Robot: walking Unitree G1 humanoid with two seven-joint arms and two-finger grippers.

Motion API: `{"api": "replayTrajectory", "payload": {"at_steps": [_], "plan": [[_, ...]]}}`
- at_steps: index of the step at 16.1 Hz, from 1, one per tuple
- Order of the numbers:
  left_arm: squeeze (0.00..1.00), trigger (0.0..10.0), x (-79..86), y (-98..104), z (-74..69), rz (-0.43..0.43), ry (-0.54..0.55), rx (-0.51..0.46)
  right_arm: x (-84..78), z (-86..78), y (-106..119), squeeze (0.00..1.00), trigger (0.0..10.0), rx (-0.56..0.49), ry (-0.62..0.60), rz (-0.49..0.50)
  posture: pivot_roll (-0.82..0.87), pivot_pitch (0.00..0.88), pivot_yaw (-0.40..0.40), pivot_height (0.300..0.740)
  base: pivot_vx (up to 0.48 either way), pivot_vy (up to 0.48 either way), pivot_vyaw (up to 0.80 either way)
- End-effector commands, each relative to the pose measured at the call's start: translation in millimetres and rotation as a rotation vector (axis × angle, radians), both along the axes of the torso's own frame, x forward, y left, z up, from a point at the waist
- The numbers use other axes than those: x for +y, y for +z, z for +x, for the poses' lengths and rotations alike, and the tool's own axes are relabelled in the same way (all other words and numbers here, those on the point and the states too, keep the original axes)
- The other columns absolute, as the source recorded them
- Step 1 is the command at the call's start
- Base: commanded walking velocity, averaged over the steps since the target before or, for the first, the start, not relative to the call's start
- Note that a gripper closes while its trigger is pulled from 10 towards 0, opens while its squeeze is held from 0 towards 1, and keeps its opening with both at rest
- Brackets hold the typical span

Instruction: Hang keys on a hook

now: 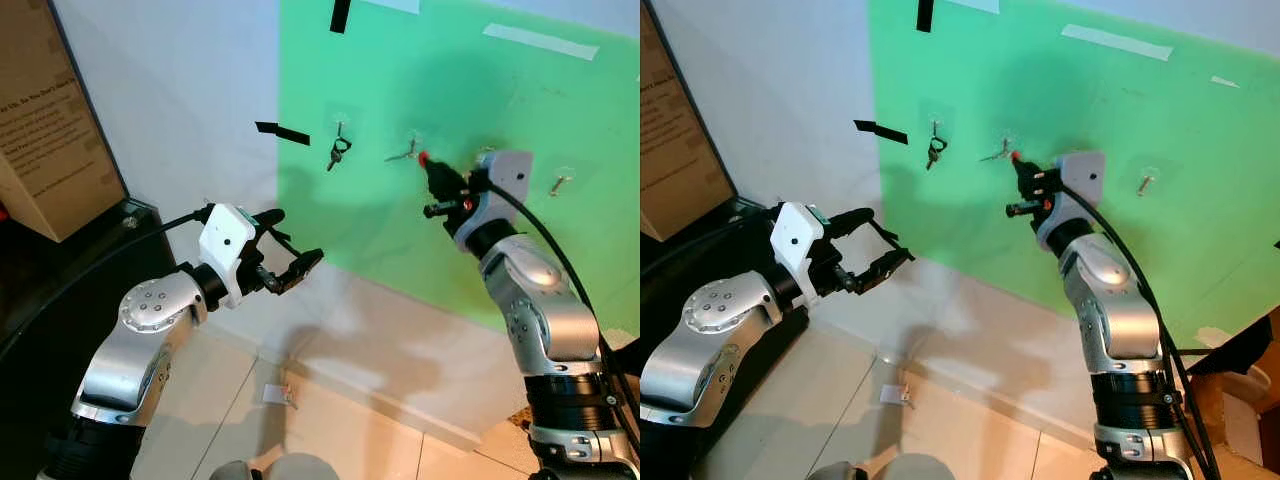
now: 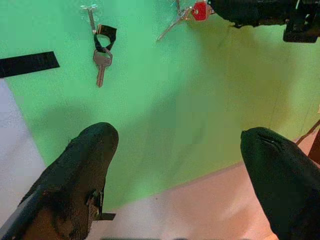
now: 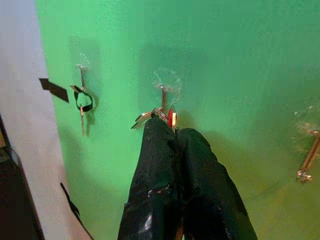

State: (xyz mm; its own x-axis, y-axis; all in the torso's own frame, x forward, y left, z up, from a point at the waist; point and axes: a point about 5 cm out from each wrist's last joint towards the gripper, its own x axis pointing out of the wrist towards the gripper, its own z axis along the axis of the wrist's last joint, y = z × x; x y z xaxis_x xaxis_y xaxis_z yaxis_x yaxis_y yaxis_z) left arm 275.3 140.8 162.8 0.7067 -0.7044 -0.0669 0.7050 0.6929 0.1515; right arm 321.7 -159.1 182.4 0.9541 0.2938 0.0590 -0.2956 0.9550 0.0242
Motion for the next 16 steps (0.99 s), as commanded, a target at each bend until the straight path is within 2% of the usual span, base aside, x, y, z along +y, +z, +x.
{"api": "replayTrajectory", "payload": {"at_steps": [1, 5, 7, 8, 11, 13, 16], "plan": [[0.00, 10.0, -0.9, 4.1, 0.1, 0.007, -0.016, -0.015, -2.3, -2.0, 0.0, 0.00, 10.0, -0.010, -0.011, -0.016, -0.06, 0.000, -0.061, 0.740, 0.000, 0.000, 0.00], [0.00, 10.0, -1.6, 5.9, 1.8, 0.002, -0.015, -0.027, 1.1, -0.7, 1.2, 0.00, 10.0, -0.019, -0.009, -0.029, -0.06, 0.000, -0.060, 0.740, 0.000, 0.000, 0.00], [0.00, 10.0, -1.2, 6.0, 2.4, 0.004, -0.014, -0.028, 0.3, 1.1, 10.7, 0.00, 10.0, -0.060, -0.029, -0.002, -0.06, 0.000, -0.060, 0.740, 0.000, 0.000, 0.00], [0.00, 10.0, -0.9, 6.9, 3.1, 0.001, -0.011, -0.031, -0.2, 3.1, 22.7, 0.00, 10.0, -0.108, -0.034, 0.031, -0.06, 0.000, -0.060, 0.740, 0.000, 0.000, 0.00], [0.00, 10.0, -1.6, 7.5, 3.5, -0.004, -0.009, -0.034, 4.0, 2.3, 31.3, 0.00, 10.0, -0.138, 0.007, 0.035, -0.06, 0.000, -0.061, 0.740, 0.000, 0.000, 0.00], [0.00, 10.0, -2.8, 6.7, 3.2, -0.006, -0.009, -0.032, 6.6, 0.5, 17.5, 0.00, 10.0, -0.088, 0.032, -0.032, -0.06, 0.000, -0.064, 0.740, 0.000, 0.000, 0.00], [0.00, 10.0, -2.2, 6.9, 3.5, -0.006, -0.007, -0.032, 5.6, 0.3, 12.4, 0.00, 10.0, -0.067, 0.023, -0.038, -0.06, 0.000, -0.063, 0.740, 0.000, 0.000, 0.00]]}}
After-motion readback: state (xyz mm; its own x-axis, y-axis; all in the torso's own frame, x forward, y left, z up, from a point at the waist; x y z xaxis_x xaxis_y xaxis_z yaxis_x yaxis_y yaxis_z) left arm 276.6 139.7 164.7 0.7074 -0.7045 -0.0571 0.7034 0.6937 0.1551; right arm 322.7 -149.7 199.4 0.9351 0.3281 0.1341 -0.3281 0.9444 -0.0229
